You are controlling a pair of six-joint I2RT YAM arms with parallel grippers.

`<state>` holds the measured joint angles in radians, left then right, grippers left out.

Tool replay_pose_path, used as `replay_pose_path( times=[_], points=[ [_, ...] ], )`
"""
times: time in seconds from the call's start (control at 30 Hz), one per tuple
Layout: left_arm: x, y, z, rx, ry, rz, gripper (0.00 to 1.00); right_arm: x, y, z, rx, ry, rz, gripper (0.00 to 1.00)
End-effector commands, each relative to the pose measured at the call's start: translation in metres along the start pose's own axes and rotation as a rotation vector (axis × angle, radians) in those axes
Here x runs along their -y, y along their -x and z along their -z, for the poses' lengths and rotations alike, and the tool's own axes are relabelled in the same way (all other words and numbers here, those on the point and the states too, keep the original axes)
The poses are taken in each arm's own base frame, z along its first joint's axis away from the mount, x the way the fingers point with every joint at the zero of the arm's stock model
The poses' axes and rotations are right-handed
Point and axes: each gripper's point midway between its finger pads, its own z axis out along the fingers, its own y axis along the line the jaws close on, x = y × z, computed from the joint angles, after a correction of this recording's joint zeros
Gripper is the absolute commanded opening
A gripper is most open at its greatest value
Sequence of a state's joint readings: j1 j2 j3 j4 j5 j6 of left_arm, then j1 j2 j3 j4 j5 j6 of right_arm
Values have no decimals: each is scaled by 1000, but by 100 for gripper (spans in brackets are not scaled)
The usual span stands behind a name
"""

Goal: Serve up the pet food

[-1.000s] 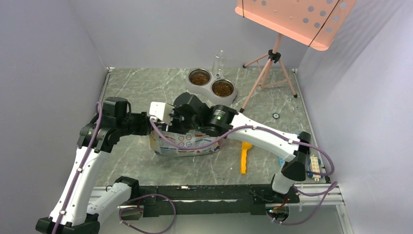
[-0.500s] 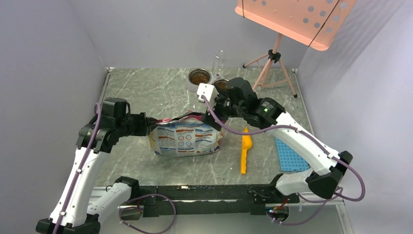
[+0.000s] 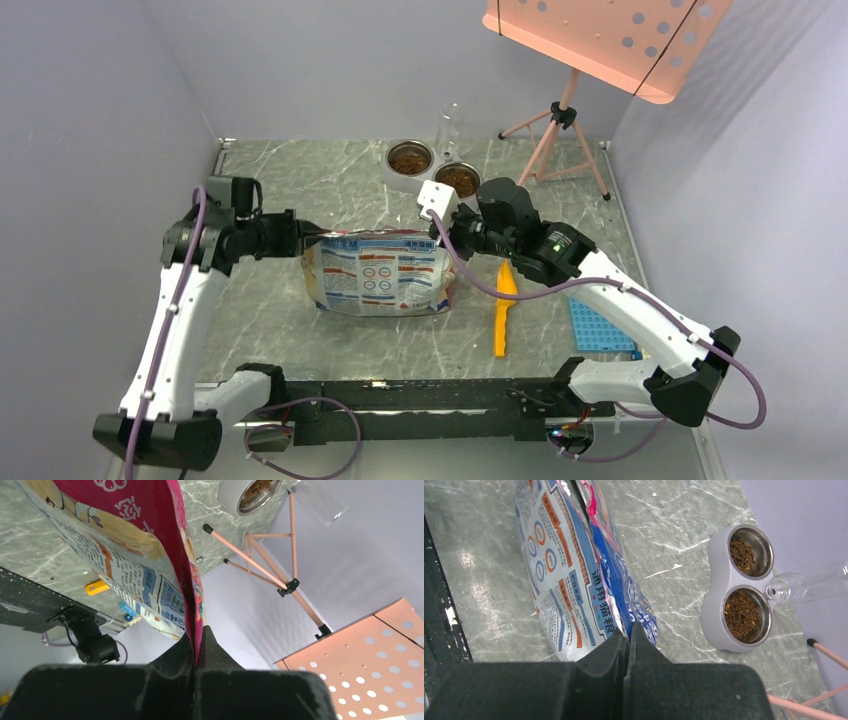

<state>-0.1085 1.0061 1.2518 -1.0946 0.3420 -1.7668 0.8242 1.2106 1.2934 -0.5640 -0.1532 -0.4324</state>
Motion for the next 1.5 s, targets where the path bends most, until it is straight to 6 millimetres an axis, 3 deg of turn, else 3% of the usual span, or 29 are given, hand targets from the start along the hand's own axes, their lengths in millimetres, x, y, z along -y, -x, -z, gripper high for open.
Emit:
replay_pose_path(
  times=[0.0,0.13,0.2,0.37,0.4,0.47,0.5,0.63,0.77,0.97,1.1,1.13,1.17,1.2,1.33,1.47],
  points=[
    [64,25,26,136,-168,-45,0,71,-2,58,-26,-370,-25,0],
    [70,14,28,79,-173,-64,0,79,14,60,14,-390,-33,0],
    [68,14,32,86,-192,-59,0,72,19,57,17,-331,-23,0],
    [45,9,21,16,-141,-21,0,13,9,38,-53,12,23,0],
    [40,7,17,-5,-130,-13,0,7,10,33,-55,28,16,10],
    [36,4,15,-30,-135,-3,0,-4,20,23,-14,72,-8,49],
    [35,5,15,-28,-142,2,0,-8,27,19,8,93,-15,59],
    [34,4,19,-23,-158,3,0,-5,50,-2,104,92,-48,82],
    [31,3,17,-38,-134,-1,0,-15,74,-31,148,193,-39,84],
    [37,4,19,-25,-154,2,0,-29,89,-68,74,167,59,81],
    [37,4,20,-21,-154,17,0,-39,94,-76,67,174,57,70],
    [38,5,20,-17,-157,23,0,-39,90,-75,58,168,57,61],
    [39,5,20,-13,-159,25,0,-36,85,-75,45,147,57,37],
    [40,6,21,-8,-163,29,0,-27,78,-74,18,90,53,3],
    [41,8,23,11,-163,29,0,-10,47,-55,-57,2,69,0],
    [39,10,20,13,-152,34,0,-7,38,-43,-64,-2,27,0]
  ],
)
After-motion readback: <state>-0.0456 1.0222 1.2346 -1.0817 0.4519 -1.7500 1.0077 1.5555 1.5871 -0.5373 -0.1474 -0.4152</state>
